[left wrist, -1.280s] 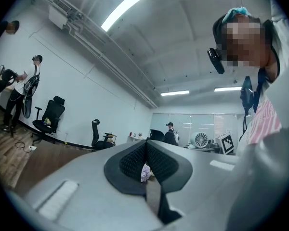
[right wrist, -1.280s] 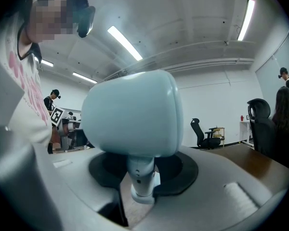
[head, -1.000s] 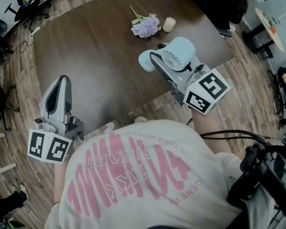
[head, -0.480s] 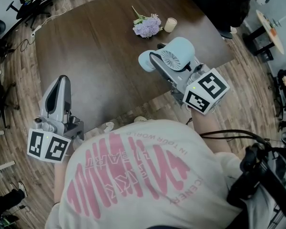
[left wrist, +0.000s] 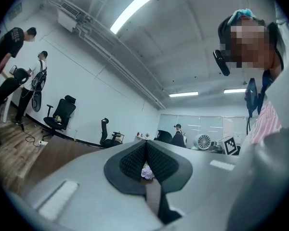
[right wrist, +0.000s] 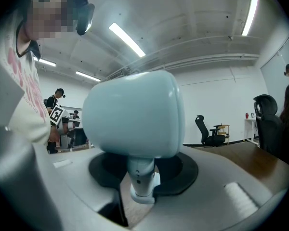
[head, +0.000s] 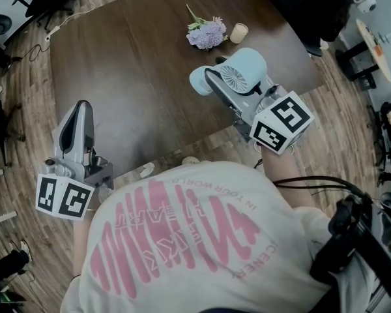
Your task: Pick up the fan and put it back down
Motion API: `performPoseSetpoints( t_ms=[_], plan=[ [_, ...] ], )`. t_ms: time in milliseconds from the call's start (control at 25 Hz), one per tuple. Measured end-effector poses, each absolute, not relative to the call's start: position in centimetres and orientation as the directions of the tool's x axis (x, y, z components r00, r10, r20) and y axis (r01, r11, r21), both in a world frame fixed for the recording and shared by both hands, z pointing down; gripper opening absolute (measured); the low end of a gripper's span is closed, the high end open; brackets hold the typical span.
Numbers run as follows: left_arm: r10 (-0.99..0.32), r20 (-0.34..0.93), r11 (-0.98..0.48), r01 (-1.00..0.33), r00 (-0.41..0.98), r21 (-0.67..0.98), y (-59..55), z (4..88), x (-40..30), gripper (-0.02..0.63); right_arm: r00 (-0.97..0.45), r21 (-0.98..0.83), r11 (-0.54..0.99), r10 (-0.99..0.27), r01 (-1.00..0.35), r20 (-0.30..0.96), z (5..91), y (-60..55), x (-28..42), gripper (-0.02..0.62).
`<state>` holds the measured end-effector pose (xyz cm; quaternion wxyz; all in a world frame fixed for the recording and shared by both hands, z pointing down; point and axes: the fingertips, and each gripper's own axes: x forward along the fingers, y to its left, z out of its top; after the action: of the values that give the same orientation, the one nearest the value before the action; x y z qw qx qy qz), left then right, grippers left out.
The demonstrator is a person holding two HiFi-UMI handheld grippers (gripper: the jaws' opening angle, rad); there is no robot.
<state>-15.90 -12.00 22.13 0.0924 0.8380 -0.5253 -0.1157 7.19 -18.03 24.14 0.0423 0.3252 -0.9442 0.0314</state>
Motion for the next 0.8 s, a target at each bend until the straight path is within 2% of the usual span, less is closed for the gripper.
performPoseSetpoints(
  t_ms=[480,800],
  plan=[
    [-0.934,-0.086,-0.356,-0.892,0.346,0.278,-11.0,22.9,-17.7,0.014,-0.819,-0.044,0.820,-0.563,-0.570,0.109,25.4,-19.4,5.1,0.143],
    [-0.974,-0.051,-0.226,-0.927,0.221,0.299,-10.8,24.5,-20.1,0.014,-0.894,-0.112,0.889,-0.429,-0.444,0.131,27.8,-21.6,1.1,0.143]
  ],
)
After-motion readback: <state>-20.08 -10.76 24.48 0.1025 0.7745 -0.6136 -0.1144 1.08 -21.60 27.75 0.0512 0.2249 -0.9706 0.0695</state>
